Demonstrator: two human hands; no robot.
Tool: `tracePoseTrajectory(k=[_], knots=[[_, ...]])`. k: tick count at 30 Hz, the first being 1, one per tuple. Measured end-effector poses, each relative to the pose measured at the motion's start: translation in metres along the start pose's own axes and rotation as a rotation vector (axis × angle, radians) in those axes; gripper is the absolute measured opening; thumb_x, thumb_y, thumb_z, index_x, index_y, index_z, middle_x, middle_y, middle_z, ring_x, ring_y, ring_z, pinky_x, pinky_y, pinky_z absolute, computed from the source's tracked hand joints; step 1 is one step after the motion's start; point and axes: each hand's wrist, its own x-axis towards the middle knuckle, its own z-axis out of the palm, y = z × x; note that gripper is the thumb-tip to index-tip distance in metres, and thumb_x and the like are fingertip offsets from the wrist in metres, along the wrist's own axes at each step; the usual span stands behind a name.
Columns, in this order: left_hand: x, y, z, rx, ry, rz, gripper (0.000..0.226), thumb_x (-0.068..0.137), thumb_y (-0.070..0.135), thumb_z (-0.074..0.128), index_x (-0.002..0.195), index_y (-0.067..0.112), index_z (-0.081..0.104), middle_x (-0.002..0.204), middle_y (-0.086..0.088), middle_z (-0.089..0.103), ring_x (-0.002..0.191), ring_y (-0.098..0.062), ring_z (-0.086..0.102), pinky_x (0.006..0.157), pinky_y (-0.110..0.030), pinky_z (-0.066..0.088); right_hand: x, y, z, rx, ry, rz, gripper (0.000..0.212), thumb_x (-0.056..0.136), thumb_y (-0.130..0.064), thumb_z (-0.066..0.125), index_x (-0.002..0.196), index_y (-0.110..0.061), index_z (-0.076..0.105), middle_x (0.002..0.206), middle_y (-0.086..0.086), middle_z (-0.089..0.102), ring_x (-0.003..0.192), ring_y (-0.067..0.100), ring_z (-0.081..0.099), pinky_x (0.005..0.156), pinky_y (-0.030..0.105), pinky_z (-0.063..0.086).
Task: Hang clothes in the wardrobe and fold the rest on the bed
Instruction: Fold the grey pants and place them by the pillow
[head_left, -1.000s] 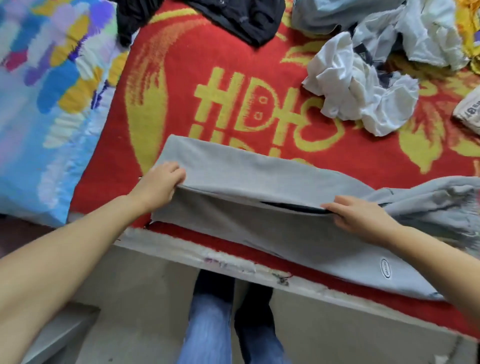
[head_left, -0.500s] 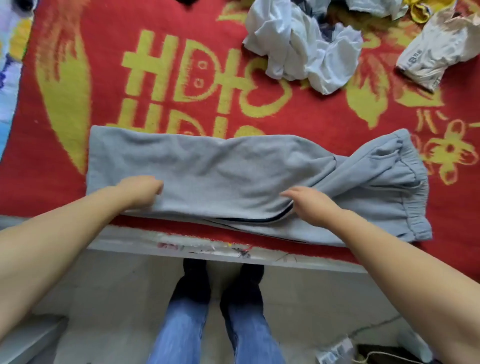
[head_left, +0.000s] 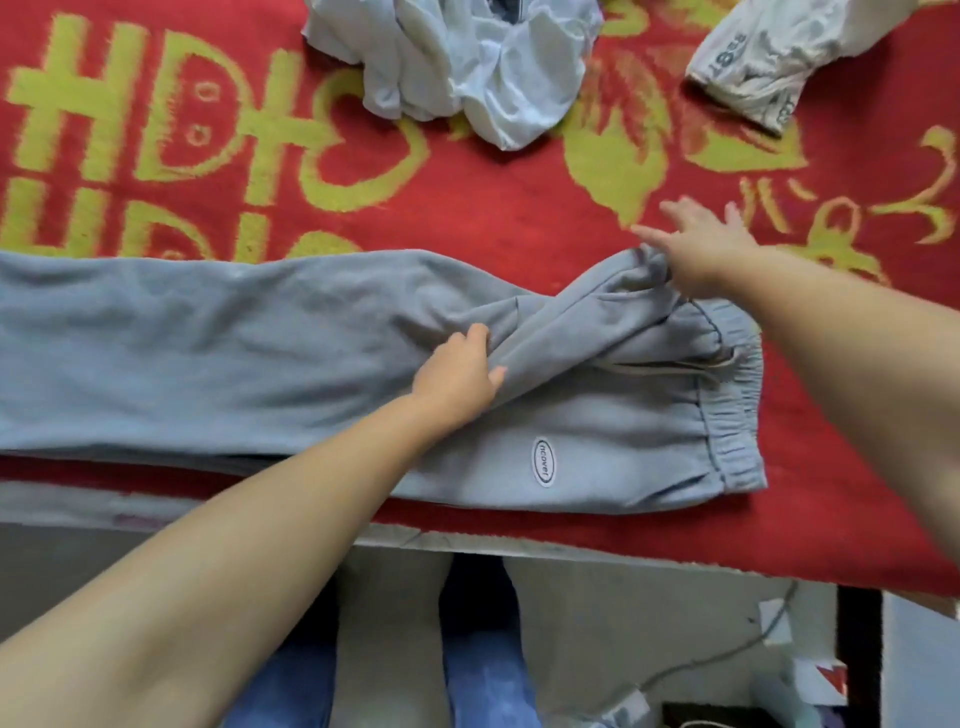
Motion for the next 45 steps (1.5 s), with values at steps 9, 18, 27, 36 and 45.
tracePoseTrajectory(k=[9, 18, 27, 36, 45], knots=[[-0.012, 0.001, 0.011, 0.171, 0.028, 0.088, 0.017, 0.091, 0.026, 0.055, 0.094, 0.010, 0.051, 0.105, -0.010, 0.051, 0.101, -0.032, 0.052, 0.077, -0.043, 0.047, -0.039, 0.042, -0.005, -0.090, 0.255, -0.312, 0.014, 0.075, -0.016, 0.061, 0.083, -0.018, 0.051, 0.099, 0.009, 0.060, 0.100, 0.033, 0.054, 0.089, 0.045, 0.042], [-0.055, -0.005, 0.035, 0.666, 0.101, 0.520, 0.041, 0.056, 0.004, 0.082, 0.091, 0.010, 0.061, 0.071, -0.008, 0.053, 0.051, -0.027, 0.055, 0.039, -0.026, 0.020, -0.165, 0.058, 0.105, -0.014, 0.205, -0.495, 0.034, 0.081, -0.026, 0.061, 0.114, -0.024, 0.054, 0.103, -0.002, 0.061, 0.097, 0.023, 0.061, 0.068, 0.034, 0.044], [-0.070, -0.026, 0.068, 0.768, -0.433, 0.400, 0.071, 0.093, 0.009, 0.035, 0.150, 0.040, 0.006, 0.112, -0.007, 0.043, 0.095, -0.029, 0.051, 0.064, -0.035, 0.034, -0.173, 0.036, 0.188, 0.782, 0.292, 0.040, 0.035, 0.089, -0.018, 0.061, 0.124, -0.014, 0.060, 0.113, 0.010, 0.066, 0.106, 0.029, 0.061, 0.088, 0.034, 0.043], [-0.055, 0.027, 0.077, 0.396, -0.368, 0.319, 0.050, 0.097, 0.024, 0.040, 0.146, 0.032, 0.031, 0.125, -0.006, 0.048, 0.110, -0.026, 0.052, 0.085, -0.034, 0.045, -0.142, 0.031, 0.200, 1.562, 0.042, 0.429, 0.030, 0.087, -0.029, 0.069, 0.112, -0.013, 0.067, 0.111, 0.010, 0.069, 0.096, 0.019, 0.065, 0.087, 0.032, 0.050], [-0.017, 0.128, 0.081, -1.096, -0.402, -0.357, 0.064, 0.091, 0.070, 0.029, 0.144, 0.033, 0.035, 0.151, 0.004, 0.033, 0.136, -0.014, 0.036, 0.107, -0.046, 0.032, -0.163, 0.026, 0.135, 1.701, 0.200, 0.149, 0.026, 0.088, -0.004, 0.062, 0.106, -0.023, 0.062, 0.098, -0.005, 0.070, 0.078, -0.001, 0.067, 0.071, 0.017, 0.053]])
